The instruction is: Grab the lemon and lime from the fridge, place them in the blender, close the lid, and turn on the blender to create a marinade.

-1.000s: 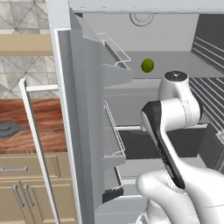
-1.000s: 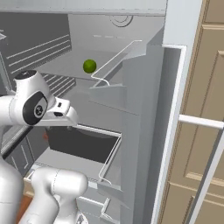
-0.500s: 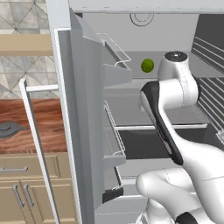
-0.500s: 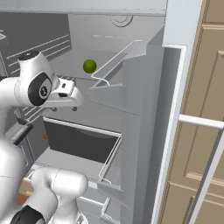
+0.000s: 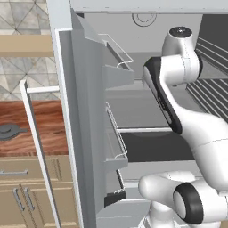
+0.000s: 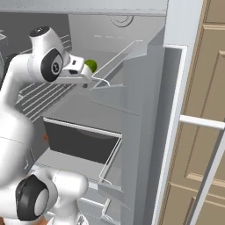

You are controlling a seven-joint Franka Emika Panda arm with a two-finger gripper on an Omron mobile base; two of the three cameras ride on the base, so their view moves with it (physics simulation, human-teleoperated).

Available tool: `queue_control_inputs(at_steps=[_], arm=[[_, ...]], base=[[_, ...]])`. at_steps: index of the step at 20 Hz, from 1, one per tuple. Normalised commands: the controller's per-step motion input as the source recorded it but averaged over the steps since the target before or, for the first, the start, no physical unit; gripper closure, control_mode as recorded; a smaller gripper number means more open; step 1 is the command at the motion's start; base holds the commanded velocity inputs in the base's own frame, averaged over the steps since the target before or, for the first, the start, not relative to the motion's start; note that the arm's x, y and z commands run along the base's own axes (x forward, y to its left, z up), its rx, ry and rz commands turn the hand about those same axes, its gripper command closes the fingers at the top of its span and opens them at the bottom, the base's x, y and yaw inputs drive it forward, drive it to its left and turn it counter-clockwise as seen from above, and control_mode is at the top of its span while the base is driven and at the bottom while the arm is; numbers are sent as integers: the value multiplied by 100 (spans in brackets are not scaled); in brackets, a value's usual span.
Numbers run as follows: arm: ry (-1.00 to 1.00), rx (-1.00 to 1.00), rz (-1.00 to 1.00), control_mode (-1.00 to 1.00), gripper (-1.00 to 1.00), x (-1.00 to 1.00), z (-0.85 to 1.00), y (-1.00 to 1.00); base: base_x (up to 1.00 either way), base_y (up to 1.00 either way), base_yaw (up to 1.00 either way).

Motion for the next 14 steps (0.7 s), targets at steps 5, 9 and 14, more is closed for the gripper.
queue_control_inputs(at_steps=[5, 9, 14], arm=[[-28, 0, 0, -100, -100, 43, 23, 0], [-20, 0, 0, -100, -100, 25, 40, 0], [-5, 0, 0, -100, -100, 40, 18, 0]], base=[[0, 0, 0], [0, 0, 0], [0, 0, 0]])
